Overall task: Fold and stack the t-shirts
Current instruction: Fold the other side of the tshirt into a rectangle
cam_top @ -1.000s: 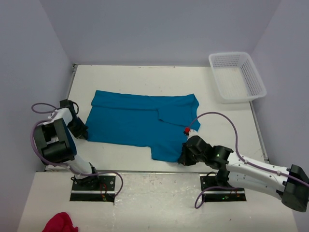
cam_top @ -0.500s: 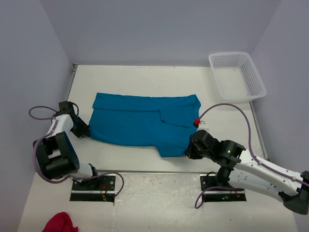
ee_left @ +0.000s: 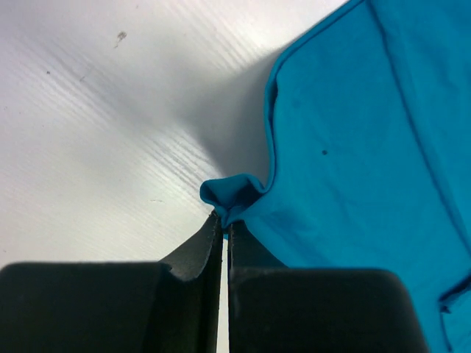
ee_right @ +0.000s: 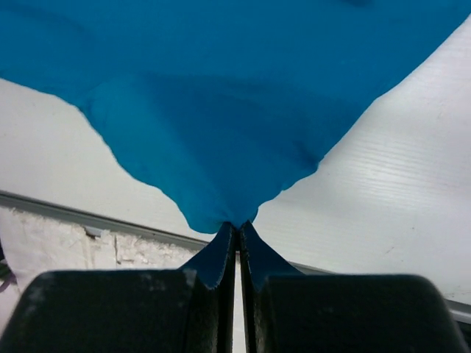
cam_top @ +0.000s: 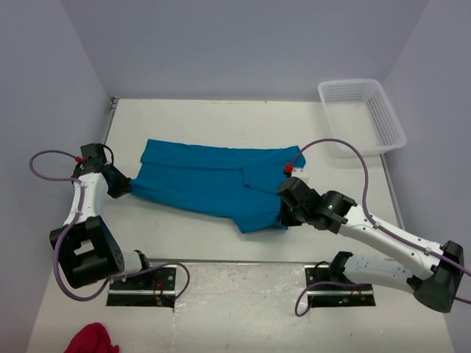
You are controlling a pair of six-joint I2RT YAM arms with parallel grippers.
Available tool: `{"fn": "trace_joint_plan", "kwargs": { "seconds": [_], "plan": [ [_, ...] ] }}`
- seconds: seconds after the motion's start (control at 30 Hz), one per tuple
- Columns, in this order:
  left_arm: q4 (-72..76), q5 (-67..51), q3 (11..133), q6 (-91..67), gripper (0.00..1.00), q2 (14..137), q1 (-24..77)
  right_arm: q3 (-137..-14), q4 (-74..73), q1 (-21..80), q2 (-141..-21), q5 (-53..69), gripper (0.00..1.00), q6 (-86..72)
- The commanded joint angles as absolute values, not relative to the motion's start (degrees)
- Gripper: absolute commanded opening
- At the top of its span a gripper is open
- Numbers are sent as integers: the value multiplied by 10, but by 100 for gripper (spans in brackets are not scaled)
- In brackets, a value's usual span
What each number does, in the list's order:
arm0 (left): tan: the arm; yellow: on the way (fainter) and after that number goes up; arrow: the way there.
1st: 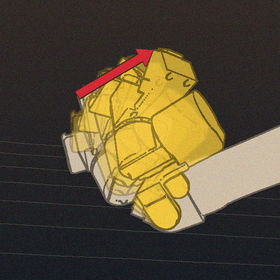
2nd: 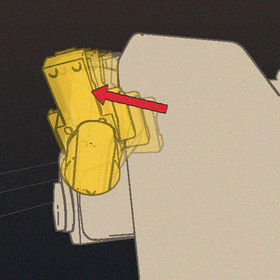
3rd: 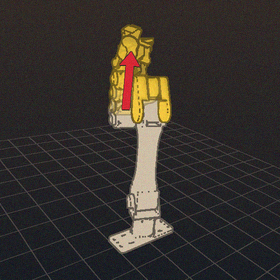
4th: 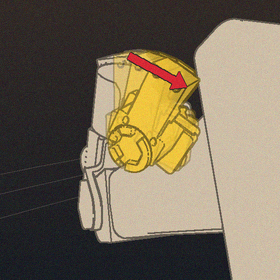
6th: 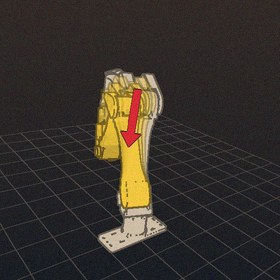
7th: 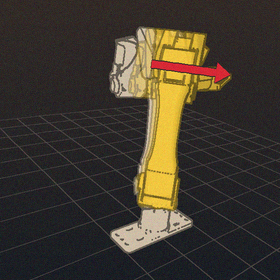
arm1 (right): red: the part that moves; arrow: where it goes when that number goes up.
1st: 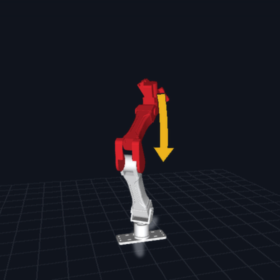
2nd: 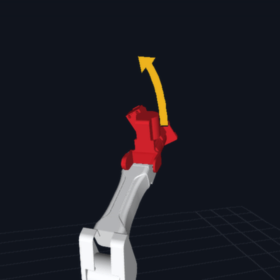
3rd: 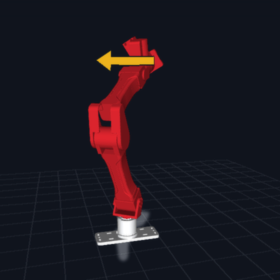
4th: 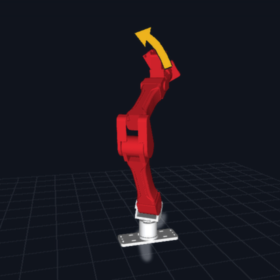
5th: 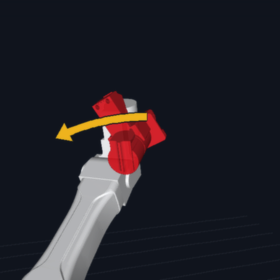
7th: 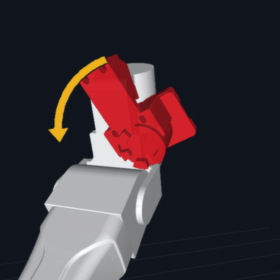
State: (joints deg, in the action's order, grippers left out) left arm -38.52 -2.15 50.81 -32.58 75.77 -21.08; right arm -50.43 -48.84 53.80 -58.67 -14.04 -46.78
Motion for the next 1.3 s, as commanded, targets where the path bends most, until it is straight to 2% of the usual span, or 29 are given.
{"fn": "trace_joint_plan", "kwargs": {
  "seconds": [0.0, 0.2, 0.4, 0.73, 0.97, 1.27],
  "plan": [
    [-371, -21, 547, -347, 0, 770, -210, -541, -487, 484, -602, -134, 0, -413],
    [-353, -31, 562, -354, 0, 807, -209, -570, -483, 396, -639, -104, 0, -357],
    [-332, -30, 571, -354, 0, 850, -209, -611, -474, 360, -687, -85, 0, -329],
    [-328, -56, 622, -350, 0, 897, -208, -653, -460, 330, -752, -72, 0, -306],
    [-326, -73, 560, -359, 0, 845, -208, -635, -454, 323, -734, -60, 0, -303],
    [-323, -77, 534, -360, 0, 851, -207, -621, -443, 324, -715, -54, 0, -297]
  ]
}}
